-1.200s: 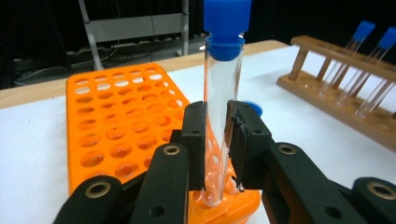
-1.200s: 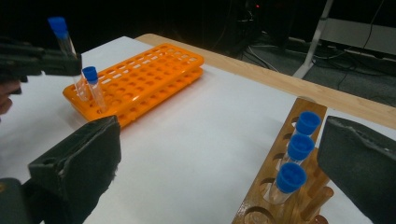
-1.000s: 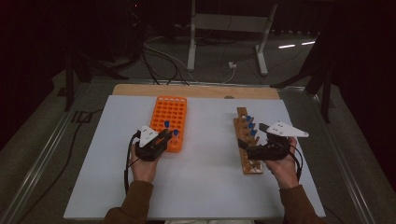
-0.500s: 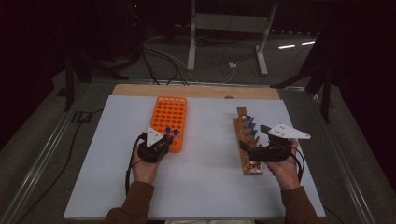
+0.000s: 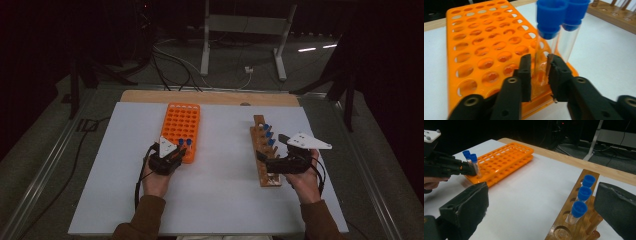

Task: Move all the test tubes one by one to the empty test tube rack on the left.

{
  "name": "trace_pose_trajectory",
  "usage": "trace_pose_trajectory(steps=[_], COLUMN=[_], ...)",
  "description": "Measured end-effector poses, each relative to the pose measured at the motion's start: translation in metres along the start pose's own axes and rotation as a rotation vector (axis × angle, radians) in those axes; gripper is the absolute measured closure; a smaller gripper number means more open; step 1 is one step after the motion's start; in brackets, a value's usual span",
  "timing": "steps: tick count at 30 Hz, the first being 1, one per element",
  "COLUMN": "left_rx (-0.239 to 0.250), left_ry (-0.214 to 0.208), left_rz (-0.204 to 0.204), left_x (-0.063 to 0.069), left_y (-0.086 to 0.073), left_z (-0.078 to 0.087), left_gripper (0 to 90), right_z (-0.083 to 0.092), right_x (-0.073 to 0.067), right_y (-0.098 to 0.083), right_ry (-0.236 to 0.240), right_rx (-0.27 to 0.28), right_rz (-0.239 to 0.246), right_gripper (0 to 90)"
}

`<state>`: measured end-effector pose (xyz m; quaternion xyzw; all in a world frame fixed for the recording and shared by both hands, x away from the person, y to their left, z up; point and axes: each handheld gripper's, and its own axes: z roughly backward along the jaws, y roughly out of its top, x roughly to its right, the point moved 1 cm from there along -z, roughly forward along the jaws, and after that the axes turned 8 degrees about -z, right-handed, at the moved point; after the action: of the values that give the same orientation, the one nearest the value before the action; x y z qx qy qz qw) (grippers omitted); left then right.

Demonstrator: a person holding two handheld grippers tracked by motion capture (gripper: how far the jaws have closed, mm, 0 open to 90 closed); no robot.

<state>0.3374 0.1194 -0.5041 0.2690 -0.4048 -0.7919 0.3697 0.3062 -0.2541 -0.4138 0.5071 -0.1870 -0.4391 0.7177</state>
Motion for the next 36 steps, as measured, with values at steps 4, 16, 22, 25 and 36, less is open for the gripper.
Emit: trace_pose_trajectory(steps=[4,16,22,25,36], left_rx=[0.013,0.151,0.203,0.202,0.204], left_ry=[-0.004,-0.060,-0.051,-0.040,-0.070], left_rz=[0.021,0.096,0.141,0.158,0.154], left_x=[-0.003,-0.016,-0.020,-0.023,-0.021], left_y=[-0.001,0.002,0.007,0.008,0.010], left_z=[0.003,0.030,0.044,0.047,0.049], left_gripper=[68.5,51.2,24.6,12.4,0.7], right_z=[0.000,-0.001,-0.006,-0.009,-0.027], right_x=[0.002,0.008,0.015,0.019,0.036], right_y=[0.000,-0.001,-0.004,-0.007,-0.018], right_ry=[-0.001,-0.014,-0.029,-0.030,-0.086], right_rx=[0.000,0.002,-0.029,-0.051,-0.109], right_rz=[-0.004,-0.012,0.001,0.005,-0.034], right_gripper=[0.1,0.1,2.9,6.5,42.4])
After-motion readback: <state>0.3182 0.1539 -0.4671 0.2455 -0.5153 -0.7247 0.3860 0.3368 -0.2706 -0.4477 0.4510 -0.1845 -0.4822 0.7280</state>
